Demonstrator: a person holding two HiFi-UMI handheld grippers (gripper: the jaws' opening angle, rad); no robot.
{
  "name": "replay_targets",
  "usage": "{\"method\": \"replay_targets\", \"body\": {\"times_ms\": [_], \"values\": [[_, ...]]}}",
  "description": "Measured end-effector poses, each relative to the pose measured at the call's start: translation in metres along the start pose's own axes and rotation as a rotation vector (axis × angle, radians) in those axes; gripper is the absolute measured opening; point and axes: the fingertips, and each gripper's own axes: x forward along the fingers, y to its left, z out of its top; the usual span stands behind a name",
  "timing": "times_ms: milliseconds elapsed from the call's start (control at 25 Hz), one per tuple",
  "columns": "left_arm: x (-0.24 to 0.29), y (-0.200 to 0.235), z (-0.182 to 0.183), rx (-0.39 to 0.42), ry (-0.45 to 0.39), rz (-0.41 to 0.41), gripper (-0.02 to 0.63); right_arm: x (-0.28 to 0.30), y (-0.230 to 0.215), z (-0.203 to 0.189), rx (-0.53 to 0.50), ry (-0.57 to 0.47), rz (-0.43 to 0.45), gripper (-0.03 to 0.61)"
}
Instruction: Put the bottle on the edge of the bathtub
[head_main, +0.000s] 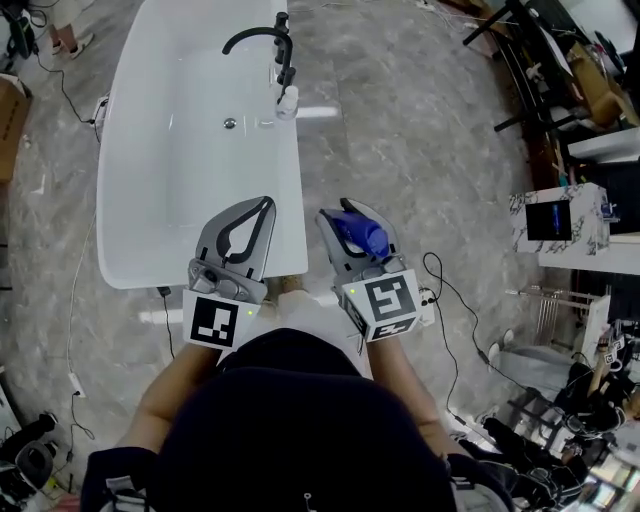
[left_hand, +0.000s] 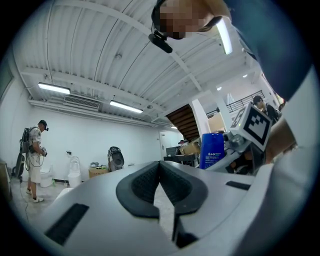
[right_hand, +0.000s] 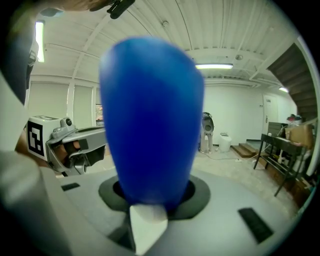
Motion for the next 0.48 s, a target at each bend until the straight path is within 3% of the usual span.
{"method": "replay_targets", "body": {"times_ms": [480], "values": [[-0.004, -0.001, -0.057, 0.010, 0.043, -0.055, 0.002, 0.053, 0.015, -0.064, -0.023, 0.065, 0.087, 0.141]]}}
